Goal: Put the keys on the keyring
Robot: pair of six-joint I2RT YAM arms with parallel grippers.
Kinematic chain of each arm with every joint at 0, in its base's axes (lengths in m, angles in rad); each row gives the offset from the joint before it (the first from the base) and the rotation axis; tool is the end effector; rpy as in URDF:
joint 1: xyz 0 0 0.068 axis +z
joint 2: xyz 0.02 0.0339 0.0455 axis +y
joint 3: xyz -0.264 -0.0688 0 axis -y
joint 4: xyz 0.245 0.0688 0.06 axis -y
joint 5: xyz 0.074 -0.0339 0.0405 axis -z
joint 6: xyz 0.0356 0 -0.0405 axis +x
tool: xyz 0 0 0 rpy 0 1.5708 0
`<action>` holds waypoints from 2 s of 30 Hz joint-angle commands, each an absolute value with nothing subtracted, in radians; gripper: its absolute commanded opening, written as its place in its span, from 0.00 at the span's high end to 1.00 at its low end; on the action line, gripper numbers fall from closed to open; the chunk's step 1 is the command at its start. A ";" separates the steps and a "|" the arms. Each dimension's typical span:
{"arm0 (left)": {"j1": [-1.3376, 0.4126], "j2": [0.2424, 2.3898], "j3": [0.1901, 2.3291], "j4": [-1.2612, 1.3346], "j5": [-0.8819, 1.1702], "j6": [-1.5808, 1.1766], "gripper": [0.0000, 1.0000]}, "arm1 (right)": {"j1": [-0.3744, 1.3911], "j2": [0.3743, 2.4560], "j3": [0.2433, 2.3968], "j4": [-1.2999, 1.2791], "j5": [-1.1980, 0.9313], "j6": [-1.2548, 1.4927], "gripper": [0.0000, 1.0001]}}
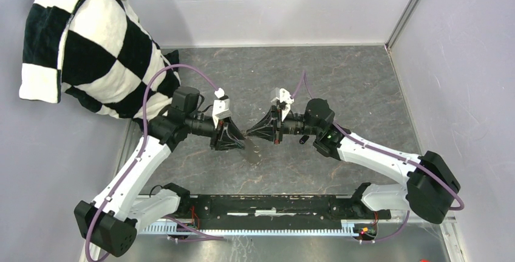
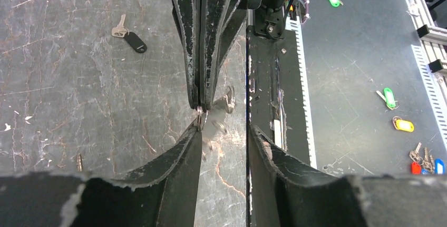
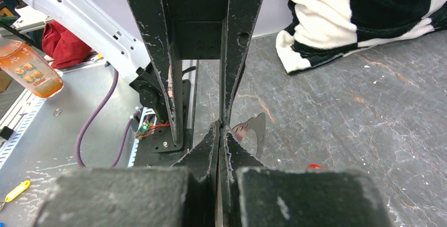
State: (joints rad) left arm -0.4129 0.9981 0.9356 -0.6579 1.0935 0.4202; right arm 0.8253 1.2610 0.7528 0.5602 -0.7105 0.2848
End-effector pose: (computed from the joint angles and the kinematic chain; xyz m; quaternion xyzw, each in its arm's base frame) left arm 0.1642 -0.1065 0.3204 0.5110 0.6248 -0.4723 0.3541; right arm 0.1753 0.2241 0.3034 -0.4154 0.5547 0.5619 0.4517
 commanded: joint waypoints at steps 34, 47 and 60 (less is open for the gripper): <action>-0.423 0.955 1.081 -0.808 1.063 0.604 0.66 | 0.947 1.244 0.864 0.388 -0.637 0.108 1.00; -0.424 0.967 1.095 -0.988 1.005 0.739 0.58 | 0.953 1.230 0.874 0.353 -0.621 0.086 1.00; -0.426 0.959 1.051 -0.866 0.991 0.685 0.48 | 0.966 1.249 0.900 0.348 -0.620 0.083 1.00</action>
